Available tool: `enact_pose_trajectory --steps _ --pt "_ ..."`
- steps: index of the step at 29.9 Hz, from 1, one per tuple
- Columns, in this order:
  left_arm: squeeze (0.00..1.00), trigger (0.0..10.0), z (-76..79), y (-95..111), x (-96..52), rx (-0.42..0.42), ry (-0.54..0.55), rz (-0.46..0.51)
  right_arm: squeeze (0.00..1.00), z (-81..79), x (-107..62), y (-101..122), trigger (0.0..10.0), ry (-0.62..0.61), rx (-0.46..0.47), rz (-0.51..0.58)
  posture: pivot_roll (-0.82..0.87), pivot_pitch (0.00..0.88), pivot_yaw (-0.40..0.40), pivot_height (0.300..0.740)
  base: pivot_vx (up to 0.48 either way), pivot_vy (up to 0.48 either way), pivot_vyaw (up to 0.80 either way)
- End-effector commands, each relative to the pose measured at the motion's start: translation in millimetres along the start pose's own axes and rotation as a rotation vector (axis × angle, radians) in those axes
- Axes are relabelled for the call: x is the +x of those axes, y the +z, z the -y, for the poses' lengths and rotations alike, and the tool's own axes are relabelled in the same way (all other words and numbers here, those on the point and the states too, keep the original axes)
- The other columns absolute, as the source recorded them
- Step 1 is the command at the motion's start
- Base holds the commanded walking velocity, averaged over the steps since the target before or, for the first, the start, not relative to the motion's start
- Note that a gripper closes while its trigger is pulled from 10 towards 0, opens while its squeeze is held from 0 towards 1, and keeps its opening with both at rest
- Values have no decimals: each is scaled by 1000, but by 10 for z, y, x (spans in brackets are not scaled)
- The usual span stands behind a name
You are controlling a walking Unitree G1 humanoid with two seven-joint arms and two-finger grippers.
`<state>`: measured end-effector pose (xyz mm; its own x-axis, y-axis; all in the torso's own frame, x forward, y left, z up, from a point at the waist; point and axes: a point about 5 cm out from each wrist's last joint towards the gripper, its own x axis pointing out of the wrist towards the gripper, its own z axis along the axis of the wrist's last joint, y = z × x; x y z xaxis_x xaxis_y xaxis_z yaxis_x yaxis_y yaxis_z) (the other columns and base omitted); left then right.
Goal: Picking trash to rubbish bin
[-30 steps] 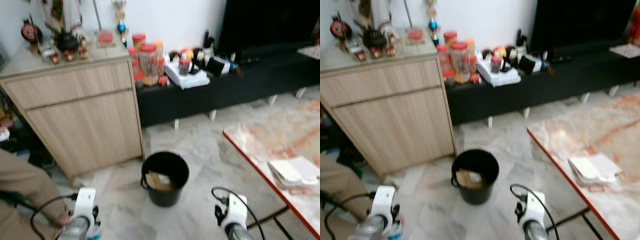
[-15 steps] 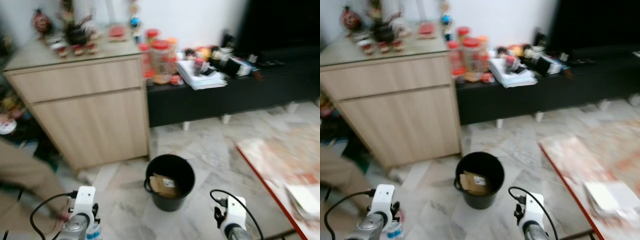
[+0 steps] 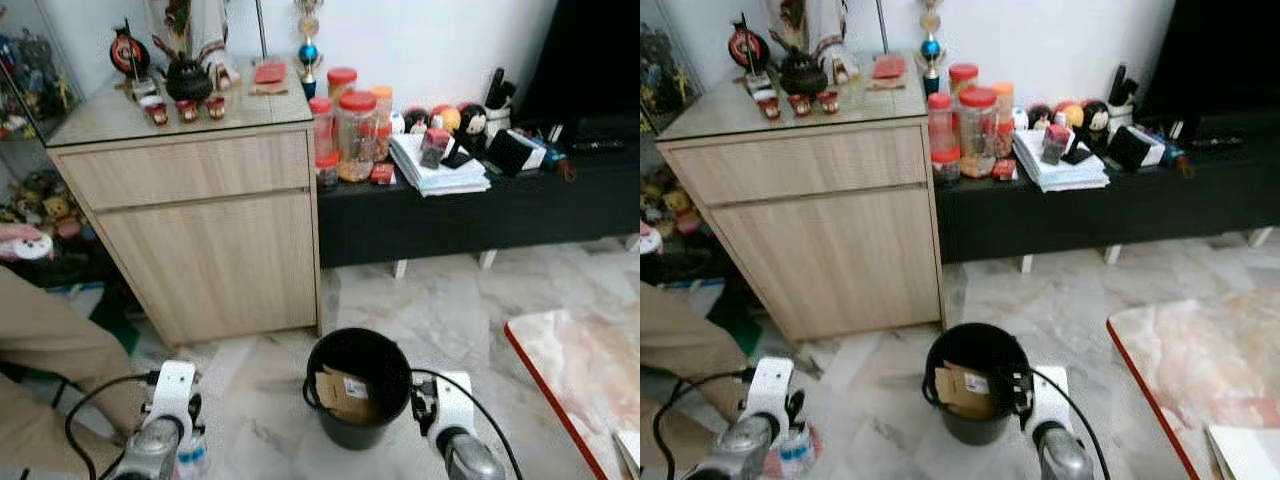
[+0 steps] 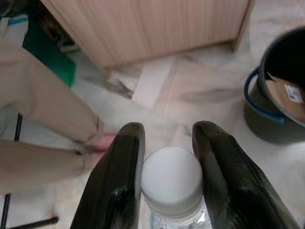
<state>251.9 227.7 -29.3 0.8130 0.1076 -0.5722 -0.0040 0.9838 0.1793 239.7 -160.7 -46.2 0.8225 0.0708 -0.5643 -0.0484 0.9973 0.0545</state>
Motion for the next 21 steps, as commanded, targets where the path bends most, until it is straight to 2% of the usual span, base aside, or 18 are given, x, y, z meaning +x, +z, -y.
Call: enact_pose_trajectory --steps 1,3,5,6,7,8,10,11,13,14,16,18,21 --pt "0 10000 -77 202 37 16 9 83 0 -108 69 221 10000 51 -42 87 194 0 31 740 285 0 0" --pt "0 10000 -58 346 63 17 3 142 0 -134 98 350 10000 65 -53 139 194 0 31 740 142 0 0" --pt "0 10000 -16 551 84 29 -12 234 0 -174 128 523 10000 87 -67 211 196 0 25 740 0 0 0" --pt "0 10000 22 715 94 33 -27 306 0 -223 147 663 10000 110 -79 268 196 0 25 740 0 0 0" --pt "0 10000 31 752 95 33 -30 321 0 -236 150 695 10000 116 -82 282 196 0 25 740 0 0 0" --pt "0 10000 73 932 95 25 -35 397 0 -306 161 846 10000 145 -91 346 196 0 25 740 0 0 0" --pt "0 10000 151 1163 75 40 -41 504 0 -389 164 1048 10000 173 -93 431 191 0 27 740 0 0 0" --pt "0 10000 151 1163 75 40 -41 504 0 -389 164 1048 10000 173 -93 431 191 0 27 740 0 0 0" --pt "0 10000 249 1429 33 43 -55 620 0 -471 155 1308 10000 186 -68 535 185 0 28 740 0 0 0" --pt "0 10000 249 1429 33 43 -55 620 0 -471 155 1308 10000 186 -68 535 185 0 28 740 0 0 0" --pt "0 10000 311 1618 -16 38 -73 706 0 -491 137 1507 10000 177 -36 610 183 0 26 740 0 0 0" --pt "0 10000 339 1721 -51 39 -83 754 0 -495 113 1663 10000 172 2 670 184 0 24 740 0 0 0" --pt "0 10000 363 1815 -79 24 -91 789 0 -509 81 1841 10000 167 24 732 184 0 23 740 0 0 0"
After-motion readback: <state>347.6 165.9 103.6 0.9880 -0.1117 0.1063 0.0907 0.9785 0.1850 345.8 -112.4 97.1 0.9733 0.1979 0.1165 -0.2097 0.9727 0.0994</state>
